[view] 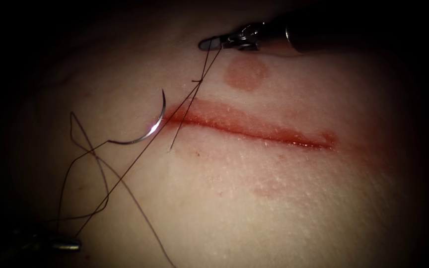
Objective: Wound Closure
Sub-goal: Pull the right gripper up and the left gripper down, then mistakenly failed to cut the long end of the suture.
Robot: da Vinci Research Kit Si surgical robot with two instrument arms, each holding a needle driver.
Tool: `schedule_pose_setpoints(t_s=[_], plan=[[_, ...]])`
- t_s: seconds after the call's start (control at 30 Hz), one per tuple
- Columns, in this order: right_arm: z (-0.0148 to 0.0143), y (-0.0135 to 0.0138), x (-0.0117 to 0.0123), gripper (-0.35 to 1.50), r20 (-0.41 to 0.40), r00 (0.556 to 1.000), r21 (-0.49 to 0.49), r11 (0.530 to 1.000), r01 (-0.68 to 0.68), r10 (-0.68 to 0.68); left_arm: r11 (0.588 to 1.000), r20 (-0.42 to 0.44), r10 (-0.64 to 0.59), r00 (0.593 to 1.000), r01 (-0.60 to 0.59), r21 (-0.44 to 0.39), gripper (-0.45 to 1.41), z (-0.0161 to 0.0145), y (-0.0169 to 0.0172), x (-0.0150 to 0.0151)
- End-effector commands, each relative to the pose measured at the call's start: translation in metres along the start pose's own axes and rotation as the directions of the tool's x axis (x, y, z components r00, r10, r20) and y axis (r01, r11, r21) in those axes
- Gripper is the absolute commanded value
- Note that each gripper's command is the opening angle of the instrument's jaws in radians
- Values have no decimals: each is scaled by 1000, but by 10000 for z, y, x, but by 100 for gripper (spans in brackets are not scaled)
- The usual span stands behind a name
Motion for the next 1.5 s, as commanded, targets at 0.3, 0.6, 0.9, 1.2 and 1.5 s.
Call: schedule_pose_setpoints(t_s=[0.3, 0.6, 0.9, 1.2, 1.5], plan=[[0, 3, 0, -35, -106, 919, 290, 896, -337, 380, 1000, -5, -2, 1000, 2, 4, -35, 13, -6, -8], [-18, 11, 24, -35, -364, 815, 340, 879, -335, 451, 1000, -3, 2, 1000, -2, 4, -35, 12, -5, -12], [-24, 0, 43, -35, -468, 825, 279, 939, -201, 316, 1000, -1, 2, 1000, -2, 0, -35, 13, -5, -12], [-9, -10, 19, -35, -347, 915, 206, 969, -138, 205, 1000, 0, 1, 1000, -1, -7, -35, 15, -6, -10], [-7, -10, 16, -35, -301, 951, 132, 991, -37, 75, 1000, 0, -2, 1000, 2, -8, -35, 15, -4, -8]])
